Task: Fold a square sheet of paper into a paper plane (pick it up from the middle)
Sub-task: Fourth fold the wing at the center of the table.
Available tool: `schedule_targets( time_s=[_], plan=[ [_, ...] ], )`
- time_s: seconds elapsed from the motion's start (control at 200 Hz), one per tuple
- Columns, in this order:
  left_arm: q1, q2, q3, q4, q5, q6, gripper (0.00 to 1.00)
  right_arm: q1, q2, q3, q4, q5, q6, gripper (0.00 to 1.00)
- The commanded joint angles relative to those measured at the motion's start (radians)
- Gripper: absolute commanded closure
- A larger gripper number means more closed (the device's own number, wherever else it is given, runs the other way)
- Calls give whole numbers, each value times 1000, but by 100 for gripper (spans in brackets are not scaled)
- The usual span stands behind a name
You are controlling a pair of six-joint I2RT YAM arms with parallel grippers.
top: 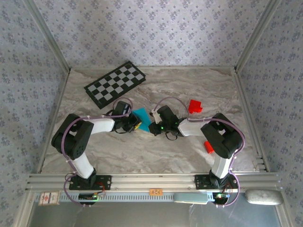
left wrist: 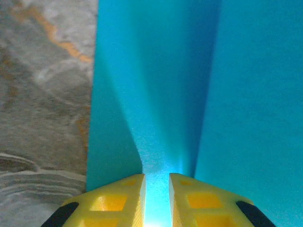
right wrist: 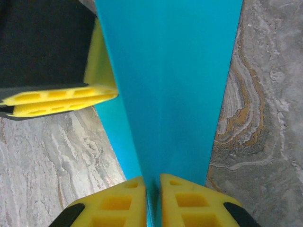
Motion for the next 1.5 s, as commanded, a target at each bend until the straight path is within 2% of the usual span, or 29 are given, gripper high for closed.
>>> schedule_targets(
  time_s=[0.0, 0.185, 0.37, 0.959, 1.204, 1.494],
  plan=[
    [-6, 21, 36, -81, 13, 20, 80, 0, 5, 28, -41, 22, -36, 82],
    [-7, 36, 47, -118, 10, 21, 80, 6, -11, 20, -43, 27, -93, 73],
    [-8, 40, 52, -131, 11, 24, 81, 12, -7, 21, -52, 20, -128, 70],
    [-10, 41, 58, -134, 28, 30, 78, 50, 6, 31, -73, 116, -184, 56],
    [-10, 39, 57, -137, 34, 32, 74, 54, -2, 26, -67, 168, -182, 59],
    [-9, 43, 56, -145, 30, 34, 74, 51, -17, 20, -59, 172, -182, 79]
  ],
)
